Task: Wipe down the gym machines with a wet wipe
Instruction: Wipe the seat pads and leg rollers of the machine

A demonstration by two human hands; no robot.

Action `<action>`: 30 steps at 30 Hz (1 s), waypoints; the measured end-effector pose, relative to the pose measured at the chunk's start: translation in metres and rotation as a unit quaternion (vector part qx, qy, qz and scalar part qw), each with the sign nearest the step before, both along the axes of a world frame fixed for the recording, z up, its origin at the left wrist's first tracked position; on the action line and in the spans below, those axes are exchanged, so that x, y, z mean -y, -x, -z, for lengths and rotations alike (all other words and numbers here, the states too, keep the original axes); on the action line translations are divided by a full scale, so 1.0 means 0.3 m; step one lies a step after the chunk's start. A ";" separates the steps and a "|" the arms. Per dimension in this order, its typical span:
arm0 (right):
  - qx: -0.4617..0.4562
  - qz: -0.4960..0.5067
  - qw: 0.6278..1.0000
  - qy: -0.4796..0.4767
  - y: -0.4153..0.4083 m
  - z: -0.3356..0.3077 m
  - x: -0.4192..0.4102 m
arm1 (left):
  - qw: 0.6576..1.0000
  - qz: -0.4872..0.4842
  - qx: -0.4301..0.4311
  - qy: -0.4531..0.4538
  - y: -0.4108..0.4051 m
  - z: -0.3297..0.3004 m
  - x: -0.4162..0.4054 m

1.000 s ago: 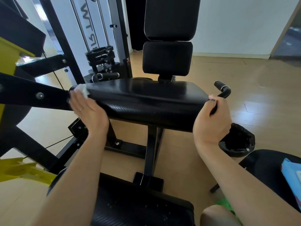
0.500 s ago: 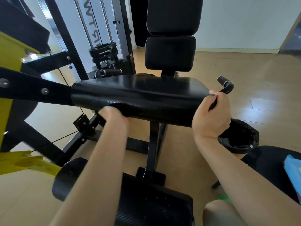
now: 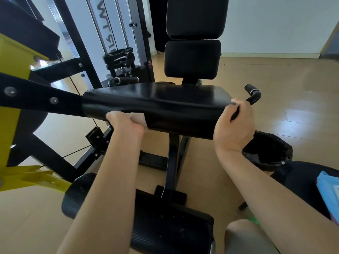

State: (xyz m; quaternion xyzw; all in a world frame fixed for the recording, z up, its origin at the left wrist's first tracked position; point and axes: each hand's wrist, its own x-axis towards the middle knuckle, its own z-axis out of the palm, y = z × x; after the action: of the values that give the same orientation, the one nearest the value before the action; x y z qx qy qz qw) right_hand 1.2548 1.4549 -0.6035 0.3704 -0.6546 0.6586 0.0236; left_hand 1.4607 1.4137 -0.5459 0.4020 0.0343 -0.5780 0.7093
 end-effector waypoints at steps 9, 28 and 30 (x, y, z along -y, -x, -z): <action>0.114 -0.149 0.982 0.009 0.030 -0.021 -0.025 | 0.992 0.116 0.050 -0.018 0.421 0.078 -0.169; 0.377 -0.372 0.843 -0.087 0.196 -0.054 -0.148 | 0.988 0.152 -0.033 -0.005 0.405 0.013 -0.179; 0.402 -0.385 0.826 -0.090 0.186 -0.058 -0.159 | 0.990 0.099 0.099 -0.026 0.415 0.018 -0.163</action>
State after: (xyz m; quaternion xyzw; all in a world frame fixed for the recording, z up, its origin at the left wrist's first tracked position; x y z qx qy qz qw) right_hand 1.1991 1.5027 -0.5861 0.2957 -0.4670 0.6427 -0.5304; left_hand 1.3362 1.4626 -0.5514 0.4768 -0.0608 -0.6017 0.6379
